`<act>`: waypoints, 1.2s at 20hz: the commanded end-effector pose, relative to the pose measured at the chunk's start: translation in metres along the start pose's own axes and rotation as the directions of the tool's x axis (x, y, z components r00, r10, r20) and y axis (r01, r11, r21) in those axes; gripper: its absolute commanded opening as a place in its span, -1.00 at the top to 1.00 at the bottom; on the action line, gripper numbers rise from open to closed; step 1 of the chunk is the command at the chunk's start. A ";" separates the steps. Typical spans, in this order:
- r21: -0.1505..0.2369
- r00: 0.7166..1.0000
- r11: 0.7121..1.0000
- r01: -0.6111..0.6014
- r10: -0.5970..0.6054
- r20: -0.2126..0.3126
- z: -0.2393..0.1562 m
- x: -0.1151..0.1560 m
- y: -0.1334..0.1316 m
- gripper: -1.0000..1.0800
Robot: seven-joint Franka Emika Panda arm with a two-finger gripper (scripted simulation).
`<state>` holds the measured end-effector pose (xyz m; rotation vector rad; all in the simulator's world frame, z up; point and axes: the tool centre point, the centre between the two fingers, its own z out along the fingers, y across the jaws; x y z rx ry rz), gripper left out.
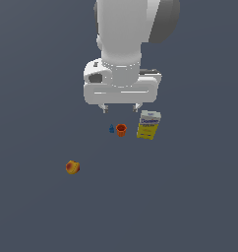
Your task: Pick up a designated object from a clutter of objects.
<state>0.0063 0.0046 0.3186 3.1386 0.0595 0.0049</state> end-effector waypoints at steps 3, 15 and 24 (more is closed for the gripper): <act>-0.001 1.000 1.000 0.006 -0.006 0.000 -0.001 0.000 -0.002 -0.92; -0.012 0.998 0.998 0.057 -0.057 0.002 -0.009 0.000 -0.024 -0.92; -0.010 0.991 0.991 0.134 -0.134 0.003 0.026 -0.006 -0.022 -0.92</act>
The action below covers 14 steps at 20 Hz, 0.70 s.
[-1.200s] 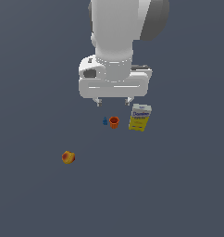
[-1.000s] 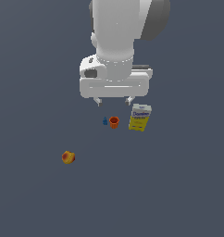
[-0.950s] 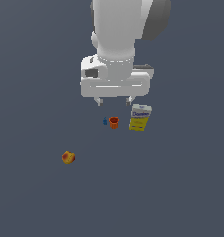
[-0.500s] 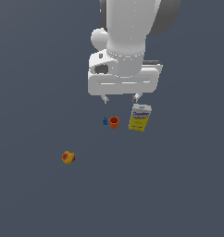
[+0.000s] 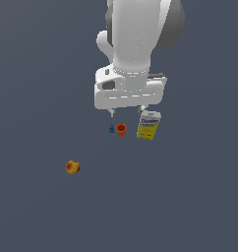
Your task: Pick up a designated object from a clutter of objects.
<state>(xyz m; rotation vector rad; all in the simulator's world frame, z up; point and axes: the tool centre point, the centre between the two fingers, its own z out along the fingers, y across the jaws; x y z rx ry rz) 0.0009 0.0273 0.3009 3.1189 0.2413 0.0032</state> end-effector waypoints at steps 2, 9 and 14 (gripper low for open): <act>0.001 0.999 0.999 0.046 -0.046 0.001 0.022 -0.005 0.000 -0.92; 0.004 0.984 0.984 0.180 -0.180 0.000 0.081 -0.025 0.000 -0.92; 0.006 0.959 0.959 0.284 -0.284 -0.001 0.124 -0.047 -0.001 -0.92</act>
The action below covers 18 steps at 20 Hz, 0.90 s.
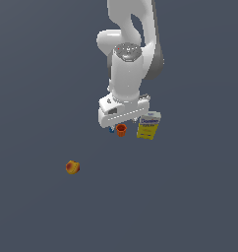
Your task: Pick up a designated object from a clutter of objects.
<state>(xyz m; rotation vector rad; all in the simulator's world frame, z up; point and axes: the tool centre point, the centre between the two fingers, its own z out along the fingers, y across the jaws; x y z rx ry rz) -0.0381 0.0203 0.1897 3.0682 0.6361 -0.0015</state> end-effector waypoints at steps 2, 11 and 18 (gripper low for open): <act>0.002 0.997 0.997 0.076 -0.076 -0.001 0.029 -0.017 -0.005 -0.92; 0.005 0.974 0.974 0.227 -0.227 -0.003 0.082 -0.057 -0.019 -0.92; 0.006 0.959 0.959 0.283 -0.283 -0.005 0.099 -0.075 -0.026 -0.92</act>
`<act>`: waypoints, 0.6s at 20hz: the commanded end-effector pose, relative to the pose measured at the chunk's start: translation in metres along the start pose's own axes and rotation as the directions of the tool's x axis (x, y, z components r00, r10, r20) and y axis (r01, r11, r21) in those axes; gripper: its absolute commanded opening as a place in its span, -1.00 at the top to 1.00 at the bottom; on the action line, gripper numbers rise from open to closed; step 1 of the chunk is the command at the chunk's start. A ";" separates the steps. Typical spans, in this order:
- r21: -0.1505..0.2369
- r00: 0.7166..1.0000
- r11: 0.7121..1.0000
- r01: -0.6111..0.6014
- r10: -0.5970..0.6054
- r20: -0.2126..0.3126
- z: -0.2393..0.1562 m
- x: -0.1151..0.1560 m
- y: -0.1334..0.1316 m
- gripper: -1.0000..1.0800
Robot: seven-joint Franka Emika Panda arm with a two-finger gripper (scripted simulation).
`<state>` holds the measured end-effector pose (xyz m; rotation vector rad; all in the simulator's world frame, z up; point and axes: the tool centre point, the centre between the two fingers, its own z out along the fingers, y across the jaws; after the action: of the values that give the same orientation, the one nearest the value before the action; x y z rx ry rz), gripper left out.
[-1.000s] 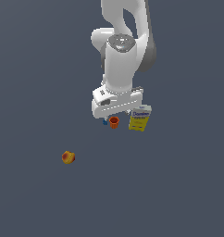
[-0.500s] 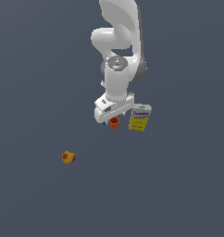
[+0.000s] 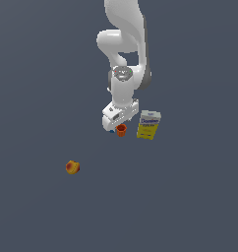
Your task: Pick up a designated object from a clutter of objects.
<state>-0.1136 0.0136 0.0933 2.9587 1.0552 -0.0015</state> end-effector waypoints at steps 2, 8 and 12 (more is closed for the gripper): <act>0.000 1.000 1.000 0.017 -0.017 -0.001 0.005 -0.004 -0.003 -0.92; 0.000 1.000 1.000 0.016 -0.016 0.000 0.007 -0.004 -0.003 -0.92; 0.000 1.000 1.000 0.016 -0.016 -0.001 0.016 -0.005 -0.003 -0.92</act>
<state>-0.1190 0.0133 0.0811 2.9504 1.0793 -0.0002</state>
